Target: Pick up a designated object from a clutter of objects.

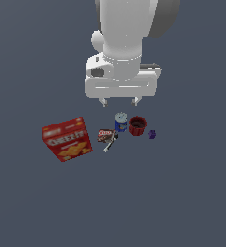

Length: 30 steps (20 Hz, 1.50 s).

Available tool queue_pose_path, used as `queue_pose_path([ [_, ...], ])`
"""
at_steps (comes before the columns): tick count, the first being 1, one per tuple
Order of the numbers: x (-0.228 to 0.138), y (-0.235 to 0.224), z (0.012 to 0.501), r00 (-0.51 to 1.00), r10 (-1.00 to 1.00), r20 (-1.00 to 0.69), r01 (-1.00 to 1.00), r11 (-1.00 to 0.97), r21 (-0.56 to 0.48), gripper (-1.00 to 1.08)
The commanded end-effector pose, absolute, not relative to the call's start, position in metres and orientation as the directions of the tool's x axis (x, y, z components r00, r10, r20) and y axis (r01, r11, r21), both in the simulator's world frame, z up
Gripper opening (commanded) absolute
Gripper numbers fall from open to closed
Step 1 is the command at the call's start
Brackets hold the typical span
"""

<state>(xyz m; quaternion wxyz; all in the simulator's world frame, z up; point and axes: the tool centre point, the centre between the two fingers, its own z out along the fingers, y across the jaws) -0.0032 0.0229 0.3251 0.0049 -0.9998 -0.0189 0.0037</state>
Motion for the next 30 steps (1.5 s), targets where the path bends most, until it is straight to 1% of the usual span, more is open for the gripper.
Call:
queue_pose_path([
  [1, -0.003, 0.023, 0.325, 0.999, 0.038, -0.007, 0.038, -0.999, -0.010, 1.00],
  [10, -0.002, 0.032, 0.327, 0.997, 0.076, -0.022, 0.075, -0.997, -0.022, 1.00],
  [18, -0.002, 0.031, 0.324, 0.996, 0.086, -0.021, 0.085, -0.996, -0.021, 1.00],
  [30, -0.001, 0.022, 0.292, 0.975, 0.220, -0.016, 0.220, -0.975, -0.021, 1.00],
])
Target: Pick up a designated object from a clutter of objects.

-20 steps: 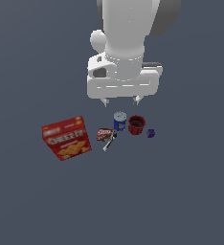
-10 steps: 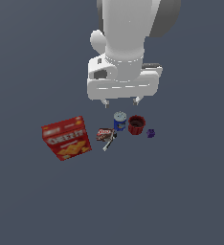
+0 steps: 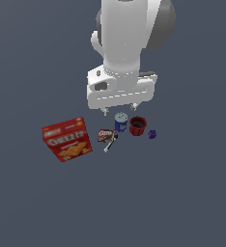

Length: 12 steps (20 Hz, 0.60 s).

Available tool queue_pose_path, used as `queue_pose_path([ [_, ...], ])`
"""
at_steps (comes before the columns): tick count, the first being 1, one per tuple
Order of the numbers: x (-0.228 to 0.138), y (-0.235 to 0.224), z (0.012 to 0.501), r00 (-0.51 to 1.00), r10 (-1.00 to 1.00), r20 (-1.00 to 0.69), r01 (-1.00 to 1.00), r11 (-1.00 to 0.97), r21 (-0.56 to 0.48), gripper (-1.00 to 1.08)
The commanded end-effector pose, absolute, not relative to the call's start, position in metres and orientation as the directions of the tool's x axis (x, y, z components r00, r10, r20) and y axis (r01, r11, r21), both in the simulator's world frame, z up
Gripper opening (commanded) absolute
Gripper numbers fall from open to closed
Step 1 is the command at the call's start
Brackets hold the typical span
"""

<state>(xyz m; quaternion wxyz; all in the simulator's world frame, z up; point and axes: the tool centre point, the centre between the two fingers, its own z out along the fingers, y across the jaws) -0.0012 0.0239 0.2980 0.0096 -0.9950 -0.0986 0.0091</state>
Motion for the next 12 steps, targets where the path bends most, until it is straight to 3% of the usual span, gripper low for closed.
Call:
queue_pose_path([
  [1, -0.001, 0.021, 0.288, 0.971, 0.238, -0.015, 0.237, -0.971, -0.021, 1.00],
  [12, -0.006, 0.006, 0.233, 0.884, 0.467, -0.007, 0.467, -0.884, -0.017, 1.00],
])
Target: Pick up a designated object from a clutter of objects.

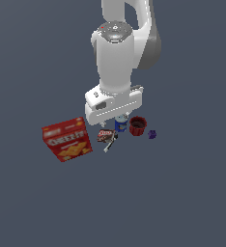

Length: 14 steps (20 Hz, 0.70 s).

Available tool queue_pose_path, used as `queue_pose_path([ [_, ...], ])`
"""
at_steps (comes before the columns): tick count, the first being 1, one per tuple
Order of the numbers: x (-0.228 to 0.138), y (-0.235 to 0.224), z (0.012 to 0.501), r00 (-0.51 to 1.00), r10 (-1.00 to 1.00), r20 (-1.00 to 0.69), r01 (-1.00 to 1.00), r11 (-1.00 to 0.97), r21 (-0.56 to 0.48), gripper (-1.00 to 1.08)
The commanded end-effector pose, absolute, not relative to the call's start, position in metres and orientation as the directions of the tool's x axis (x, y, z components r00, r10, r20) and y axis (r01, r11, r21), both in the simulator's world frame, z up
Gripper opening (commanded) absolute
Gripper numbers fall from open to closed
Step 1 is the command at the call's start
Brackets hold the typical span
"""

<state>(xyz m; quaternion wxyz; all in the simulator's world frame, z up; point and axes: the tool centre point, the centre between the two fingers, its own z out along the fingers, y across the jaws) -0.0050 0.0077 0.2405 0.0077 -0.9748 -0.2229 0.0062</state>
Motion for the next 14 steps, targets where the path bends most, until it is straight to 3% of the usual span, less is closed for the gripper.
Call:
queue_pose_path([
  [1, -0.007, 0.004, 0.228, 0.873, 0.487, -0.007, 0.487, -0.873, -0.017, 1.00],
  [14, -0.024, -0.014, 0.165, 0.689, 0.725, -0.002, 0.725, -0.689, -0.010, 1.00],
])
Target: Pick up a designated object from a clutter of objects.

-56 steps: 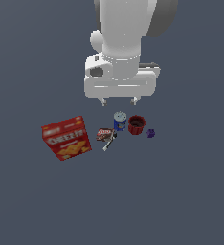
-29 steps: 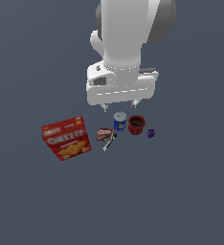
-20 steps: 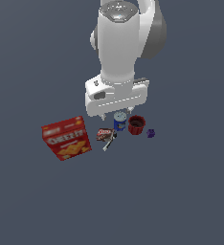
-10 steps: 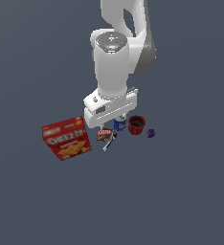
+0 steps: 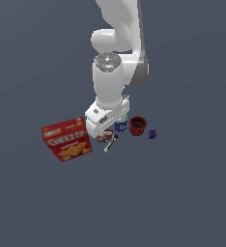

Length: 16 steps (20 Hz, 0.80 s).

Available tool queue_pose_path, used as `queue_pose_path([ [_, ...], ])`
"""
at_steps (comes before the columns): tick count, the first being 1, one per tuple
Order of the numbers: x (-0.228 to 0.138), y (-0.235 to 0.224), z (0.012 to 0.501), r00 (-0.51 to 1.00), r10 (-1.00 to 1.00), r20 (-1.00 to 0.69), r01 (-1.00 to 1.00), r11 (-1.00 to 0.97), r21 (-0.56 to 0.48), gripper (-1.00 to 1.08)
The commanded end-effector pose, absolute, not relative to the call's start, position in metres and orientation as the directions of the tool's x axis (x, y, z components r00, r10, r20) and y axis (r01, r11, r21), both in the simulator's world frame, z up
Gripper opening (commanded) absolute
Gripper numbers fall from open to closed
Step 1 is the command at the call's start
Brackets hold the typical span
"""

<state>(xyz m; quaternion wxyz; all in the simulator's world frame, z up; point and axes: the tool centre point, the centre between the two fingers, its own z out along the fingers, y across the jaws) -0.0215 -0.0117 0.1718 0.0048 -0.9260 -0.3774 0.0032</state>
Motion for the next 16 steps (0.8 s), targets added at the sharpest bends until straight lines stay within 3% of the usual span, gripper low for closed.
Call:
queue_pose_path([
  [1, -0.026, -0.015, 0.160, 0.672, 0.740, -0.001, 0.740, -0.672, -0.010, 1.00],
  [16, -0.057, -0.032, 0.098, 0.389, 0.921, 0.000, 0.921, -0.389, -0.003, 1.00],
])
